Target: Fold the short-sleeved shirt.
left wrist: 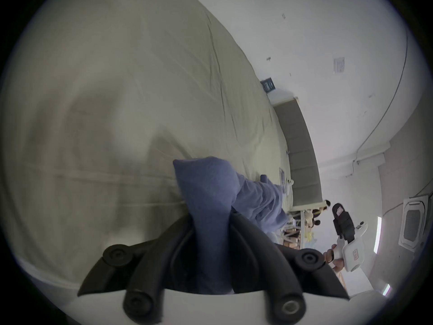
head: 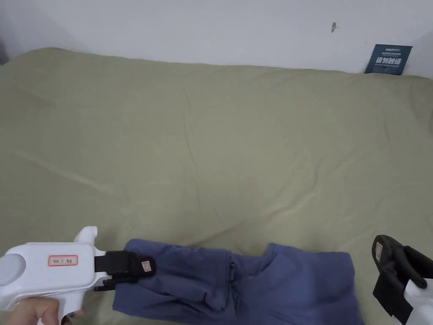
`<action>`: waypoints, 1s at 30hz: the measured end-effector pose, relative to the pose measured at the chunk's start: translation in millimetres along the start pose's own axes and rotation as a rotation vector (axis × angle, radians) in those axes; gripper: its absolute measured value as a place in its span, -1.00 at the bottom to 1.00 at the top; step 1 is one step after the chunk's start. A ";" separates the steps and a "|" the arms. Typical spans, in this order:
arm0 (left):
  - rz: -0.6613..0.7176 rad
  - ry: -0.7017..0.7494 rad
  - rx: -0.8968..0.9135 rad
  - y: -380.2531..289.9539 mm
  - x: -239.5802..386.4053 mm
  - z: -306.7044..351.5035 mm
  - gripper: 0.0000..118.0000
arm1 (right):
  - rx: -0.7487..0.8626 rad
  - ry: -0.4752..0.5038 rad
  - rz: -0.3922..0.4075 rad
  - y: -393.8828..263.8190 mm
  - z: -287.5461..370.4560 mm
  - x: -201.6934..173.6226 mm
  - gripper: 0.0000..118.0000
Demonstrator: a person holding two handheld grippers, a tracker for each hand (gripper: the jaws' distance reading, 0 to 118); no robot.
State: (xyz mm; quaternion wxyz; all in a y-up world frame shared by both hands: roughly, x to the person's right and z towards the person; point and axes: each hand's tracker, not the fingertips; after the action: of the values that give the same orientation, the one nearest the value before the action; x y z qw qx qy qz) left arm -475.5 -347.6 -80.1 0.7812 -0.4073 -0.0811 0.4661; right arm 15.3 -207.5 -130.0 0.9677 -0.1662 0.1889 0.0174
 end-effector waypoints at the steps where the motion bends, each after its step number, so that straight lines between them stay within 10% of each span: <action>1: -0.010 0.015 0.023 0.6 1.5 11.3 -0.81 | 0.006 0.001 -0.001 1.5 0.4 0.7 -0.97; 13: -0.131 0.414 0.148 -0.5 64.7 111.8 -0.81 | 0.161 0.003 -0.026 23.1 -3.4 7.4 -0.97; 28: -0.437 0.560 -0.061 -26.0 220.6 -59.7 -0.81 | 0.251 -0.064 -0.024 29.8 11.9 20.8 -0.97; 30: -0.452 0.576 -0.081 -35.1 224.9 -101.2 -0.53 | 0.242 -0.067 -0.029 27.4 12.7 24.0 -0.97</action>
State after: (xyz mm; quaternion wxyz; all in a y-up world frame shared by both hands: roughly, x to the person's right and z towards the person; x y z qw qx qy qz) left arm -276.8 -233.9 -178.4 0.8385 -0.5242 0.0360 0.1442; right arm 39.5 -178.2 -136.5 0.9865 -0.0502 0.1550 -0.0141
